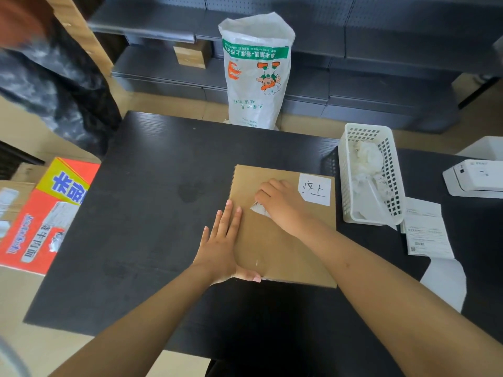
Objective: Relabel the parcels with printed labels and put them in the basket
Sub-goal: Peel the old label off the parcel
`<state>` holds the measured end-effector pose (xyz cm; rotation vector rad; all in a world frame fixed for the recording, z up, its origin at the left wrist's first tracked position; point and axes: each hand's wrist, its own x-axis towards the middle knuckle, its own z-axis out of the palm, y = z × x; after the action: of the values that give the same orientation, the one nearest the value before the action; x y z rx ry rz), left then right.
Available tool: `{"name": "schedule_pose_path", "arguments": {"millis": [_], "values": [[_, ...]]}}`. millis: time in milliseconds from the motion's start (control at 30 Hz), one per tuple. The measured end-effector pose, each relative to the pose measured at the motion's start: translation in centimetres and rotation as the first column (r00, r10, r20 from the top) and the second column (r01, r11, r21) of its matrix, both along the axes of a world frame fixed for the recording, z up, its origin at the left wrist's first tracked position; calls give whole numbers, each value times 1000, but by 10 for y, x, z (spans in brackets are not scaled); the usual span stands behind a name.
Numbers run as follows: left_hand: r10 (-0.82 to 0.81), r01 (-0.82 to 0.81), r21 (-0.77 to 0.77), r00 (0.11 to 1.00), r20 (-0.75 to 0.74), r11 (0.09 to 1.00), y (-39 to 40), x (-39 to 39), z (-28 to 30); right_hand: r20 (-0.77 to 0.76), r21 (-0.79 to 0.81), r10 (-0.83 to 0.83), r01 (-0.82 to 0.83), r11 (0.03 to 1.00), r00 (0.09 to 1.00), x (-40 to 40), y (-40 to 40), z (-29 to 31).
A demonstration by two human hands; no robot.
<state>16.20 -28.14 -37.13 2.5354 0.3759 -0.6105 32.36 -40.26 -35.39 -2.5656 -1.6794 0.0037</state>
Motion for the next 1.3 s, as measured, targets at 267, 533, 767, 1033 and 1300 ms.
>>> {"name": "schedule_pose_path", "arguments": {"millis": [267, 533, 767, 1033, 1300], "values": [[-10, 10, 18, 1000, -10, 1000, 0, 1, 0, -202, 92, -36, 56, 994, 979, 1, -20, 2], [-1, 2, 30, 999, -36, 1000, -2, 2, 1, -303, 102, -54, 89, 991, 951, 0, -46, -2], [6, -5, 27, 999, -44, 1000, -3, 2, 3, -312, 150, -85, 137, 979, 946, -1, -59, -6], [-18, 29, 138, 997, -78, 990, -4, 4, 6, -330, 123, -133, 183, 975, 935, 2, -74, -9], [-46, 56, 169, 997, -61, 984, -4, 5, 5, -366, 108, -173, 226, 968, 914, -2, -88, -10]]}}
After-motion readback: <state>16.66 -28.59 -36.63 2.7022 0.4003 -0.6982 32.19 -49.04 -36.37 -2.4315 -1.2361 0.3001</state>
